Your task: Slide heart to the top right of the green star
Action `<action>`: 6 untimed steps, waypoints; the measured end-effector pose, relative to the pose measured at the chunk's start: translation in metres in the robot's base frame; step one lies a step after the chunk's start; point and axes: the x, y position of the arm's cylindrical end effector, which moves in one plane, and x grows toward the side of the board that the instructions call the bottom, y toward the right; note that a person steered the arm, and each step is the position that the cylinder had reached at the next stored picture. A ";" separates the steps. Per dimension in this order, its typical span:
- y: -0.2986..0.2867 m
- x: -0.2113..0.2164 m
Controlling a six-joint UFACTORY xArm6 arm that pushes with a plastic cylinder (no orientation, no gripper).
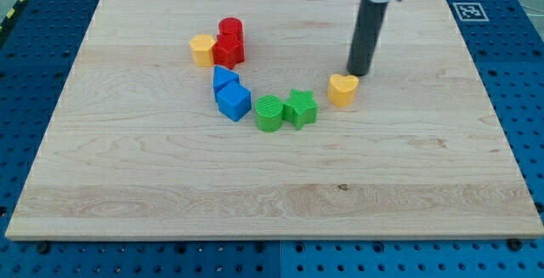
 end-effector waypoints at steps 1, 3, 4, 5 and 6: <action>0.028 0.031; 0.002 0.061; -0.027 0.055; -0.036 0.047; -0.020 0.042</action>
